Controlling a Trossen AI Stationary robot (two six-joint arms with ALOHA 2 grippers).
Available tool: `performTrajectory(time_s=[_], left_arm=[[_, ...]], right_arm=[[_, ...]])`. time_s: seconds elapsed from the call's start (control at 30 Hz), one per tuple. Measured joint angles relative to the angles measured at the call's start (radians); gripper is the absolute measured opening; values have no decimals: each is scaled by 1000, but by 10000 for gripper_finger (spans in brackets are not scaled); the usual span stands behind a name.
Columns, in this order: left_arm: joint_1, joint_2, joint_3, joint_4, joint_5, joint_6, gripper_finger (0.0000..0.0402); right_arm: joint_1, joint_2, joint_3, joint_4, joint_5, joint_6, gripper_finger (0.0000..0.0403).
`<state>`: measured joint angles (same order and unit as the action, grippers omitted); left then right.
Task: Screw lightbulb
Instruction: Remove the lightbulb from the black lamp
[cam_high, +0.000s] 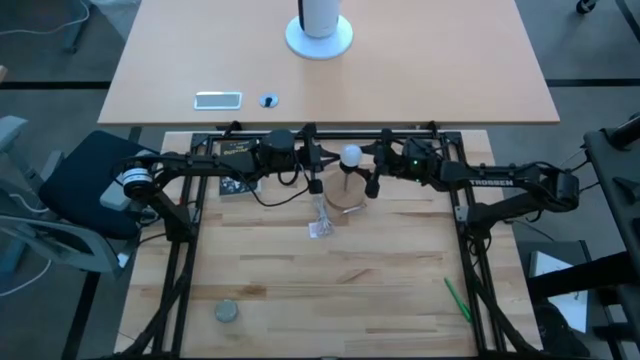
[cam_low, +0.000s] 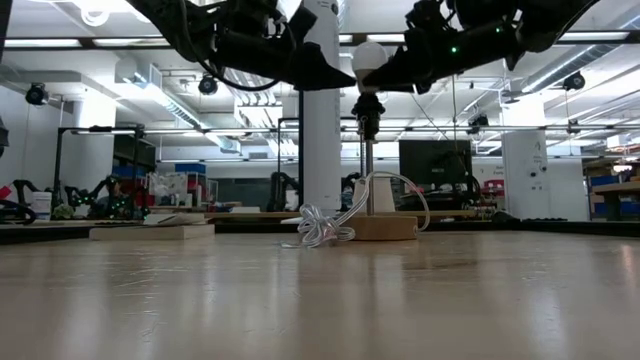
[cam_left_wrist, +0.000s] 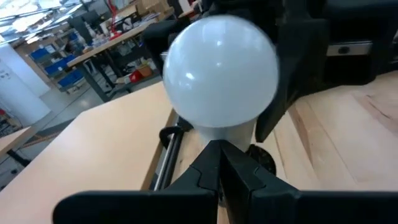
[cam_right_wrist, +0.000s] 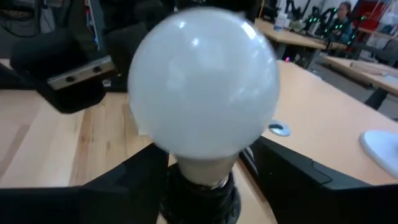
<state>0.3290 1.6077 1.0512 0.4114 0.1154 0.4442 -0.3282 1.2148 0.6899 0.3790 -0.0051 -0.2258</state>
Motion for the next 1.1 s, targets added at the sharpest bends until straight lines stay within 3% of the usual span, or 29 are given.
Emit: performTrajectory(time_s=[0.3,0.53,0.63,0.73,0.87,1.1], left_arm=[[-3,0,24,24,60,0,0],[-8,-41,35,-20,39,0,0],[-10,-112,35,-130,-55,11,0],[-21,-200,35,-323,-258,15,0],[-32,-298,27,-429,-488,-9,0],[-29,-385,36,-372,-553,16,0]], right_arm=[[0,0,4,48,-44,-64,200],[1,-61,9,75,-52,-110,171],[1,-111,28,19,-53,-111,163],[1,-133,58,-121,-109,-73,153],[16,-72,78,-180,-197,3,140],[51,152,202,-180,-204,23,138]])
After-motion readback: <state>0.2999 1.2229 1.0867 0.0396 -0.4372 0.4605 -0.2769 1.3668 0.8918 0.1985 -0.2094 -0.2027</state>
